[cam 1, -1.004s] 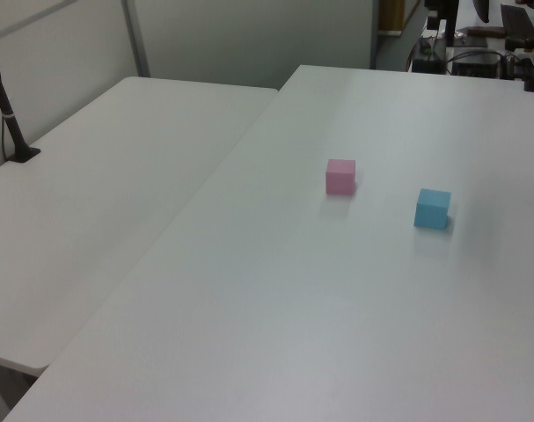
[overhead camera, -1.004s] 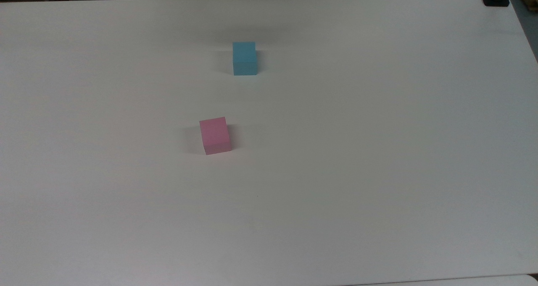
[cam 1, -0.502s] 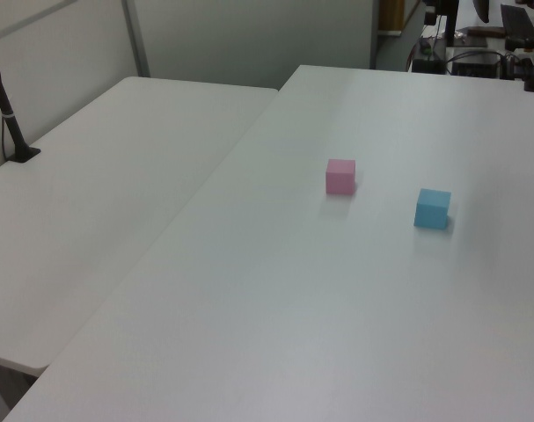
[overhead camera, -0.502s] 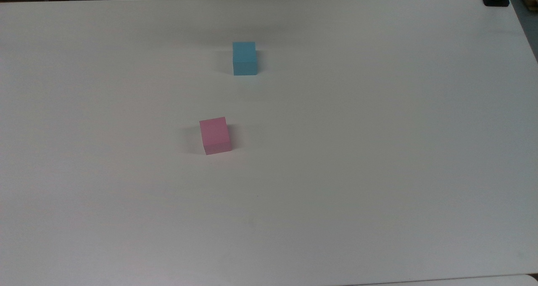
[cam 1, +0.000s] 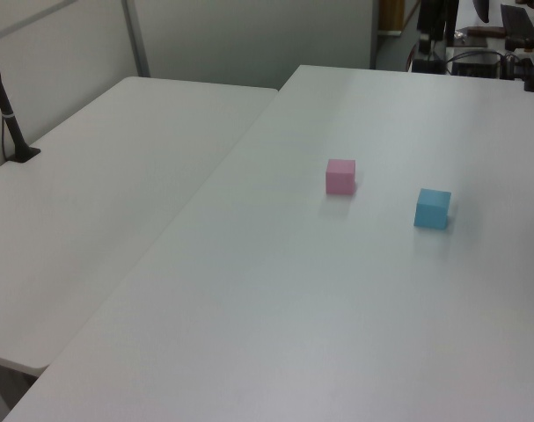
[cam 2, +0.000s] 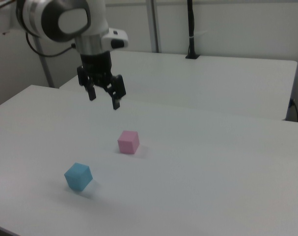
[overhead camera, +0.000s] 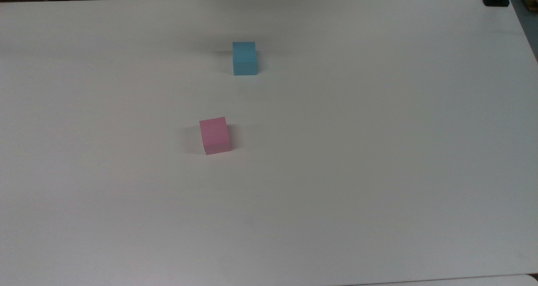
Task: Put blue cube on pink cube
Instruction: 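Move the open gripper over the blue cube and lower it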
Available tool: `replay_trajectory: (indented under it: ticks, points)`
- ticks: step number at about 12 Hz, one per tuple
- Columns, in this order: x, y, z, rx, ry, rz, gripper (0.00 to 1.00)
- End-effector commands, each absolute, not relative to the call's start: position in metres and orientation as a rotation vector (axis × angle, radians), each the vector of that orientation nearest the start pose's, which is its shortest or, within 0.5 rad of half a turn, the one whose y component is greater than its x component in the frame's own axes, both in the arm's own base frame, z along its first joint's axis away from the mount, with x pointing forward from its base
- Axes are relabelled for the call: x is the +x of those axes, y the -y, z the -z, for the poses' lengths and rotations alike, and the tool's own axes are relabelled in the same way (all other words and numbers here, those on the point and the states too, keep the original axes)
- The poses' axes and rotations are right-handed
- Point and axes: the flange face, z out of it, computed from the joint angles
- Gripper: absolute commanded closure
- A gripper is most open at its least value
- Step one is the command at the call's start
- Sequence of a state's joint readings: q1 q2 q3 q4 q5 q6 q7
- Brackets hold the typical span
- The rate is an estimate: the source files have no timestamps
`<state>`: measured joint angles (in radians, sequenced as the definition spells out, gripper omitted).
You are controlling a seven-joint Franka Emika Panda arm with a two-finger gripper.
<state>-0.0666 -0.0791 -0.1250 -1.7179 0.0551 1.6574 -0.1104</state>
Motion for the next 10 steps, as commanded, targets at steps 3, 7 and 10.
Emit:
replay_trajectory:
  ticks: [3, 7, 10]
  points:
    - [0.511, 0.066, -0.529, -3.089, -0.011, -0.12, 0.0]
    - [0.498, 0.018, -0.484, -3.098, 0.135, -0.184, 0.0]
    - [0.495, 0.014, -0.484, -3.1, 0.135, -0.16, 0.0]
